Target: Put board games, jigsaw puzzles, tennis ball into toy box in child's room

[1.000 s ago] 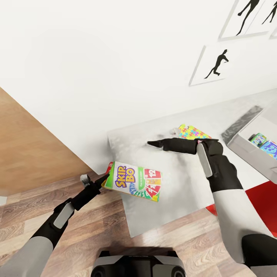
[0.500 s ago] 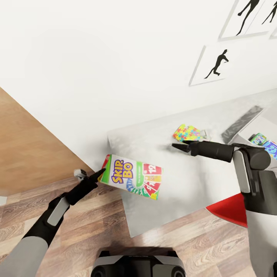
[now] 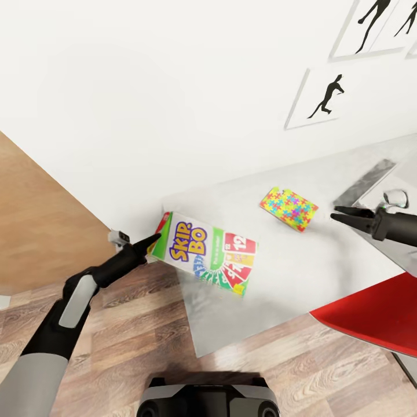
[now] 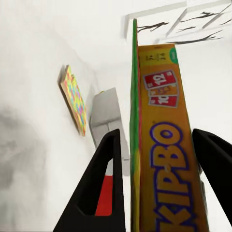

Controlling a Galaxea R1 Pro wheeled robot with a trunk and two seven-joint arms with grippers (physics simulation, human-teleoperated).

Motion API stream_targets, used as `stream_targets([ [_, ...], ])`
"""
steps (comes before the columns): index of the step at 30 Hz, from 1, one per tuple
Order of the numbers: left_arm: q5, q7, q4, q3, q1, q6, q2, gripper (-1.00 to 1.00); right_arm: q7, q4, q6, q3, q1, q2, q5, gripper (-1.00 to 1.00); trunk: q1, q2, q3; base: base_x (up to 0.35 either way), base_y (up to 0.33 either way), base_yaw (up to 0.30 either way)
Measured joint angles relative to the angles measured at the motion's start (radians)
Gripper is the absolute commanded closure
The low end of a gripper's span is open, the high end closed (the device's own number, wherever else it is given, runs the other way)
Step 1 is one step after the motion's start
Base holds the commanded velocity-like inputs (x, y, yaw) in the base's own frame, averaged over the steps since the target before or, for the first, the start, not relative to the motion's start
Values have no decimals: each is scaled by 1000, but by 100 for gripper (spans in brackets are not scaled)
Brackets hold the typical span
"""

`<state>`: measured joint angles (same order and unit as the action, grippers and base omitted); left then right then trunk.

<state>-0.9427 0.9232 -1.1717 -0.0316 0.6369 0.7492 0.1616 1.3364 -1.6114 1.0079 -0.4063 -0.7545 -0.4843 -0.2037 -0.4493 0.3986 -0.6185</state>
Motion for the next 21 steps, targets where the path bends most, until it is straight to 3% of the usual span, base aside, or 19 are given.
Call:
stream_targets([
  [4, -73, -167, -121, -17, 17, 70, -14, 100, 33, -1, -3, -119, 95, -50, 0, -100, 0, 0, 0, 0, 0, 0],
  [5, -71, -169, -122, -16, 18, 71, -14, 100, 33, -1, -3, -121, 96, -50, 0, -100, 0, 0, 0, 0, 0, 0],
  [9, -160, -291, -188, -12, 56, 103, -24, 100, 46, -2, -4, -233, 178, -85, -1, -100, 0, 0, 0, 0, 0, -34],
  [14, -208, -370, -215, 22, 102, 117, -29, 100, 50, -2, -6, -296, 238, -103, -1, -100, 0, 0, 1, 0, 0, -142],
  [21, -233, -440, -229, 76, 166, 126, -49, 100, 52, -2, -10, -331, 274, -112, -1, -100, 0, 0, 4, 0, 0, -221],
])
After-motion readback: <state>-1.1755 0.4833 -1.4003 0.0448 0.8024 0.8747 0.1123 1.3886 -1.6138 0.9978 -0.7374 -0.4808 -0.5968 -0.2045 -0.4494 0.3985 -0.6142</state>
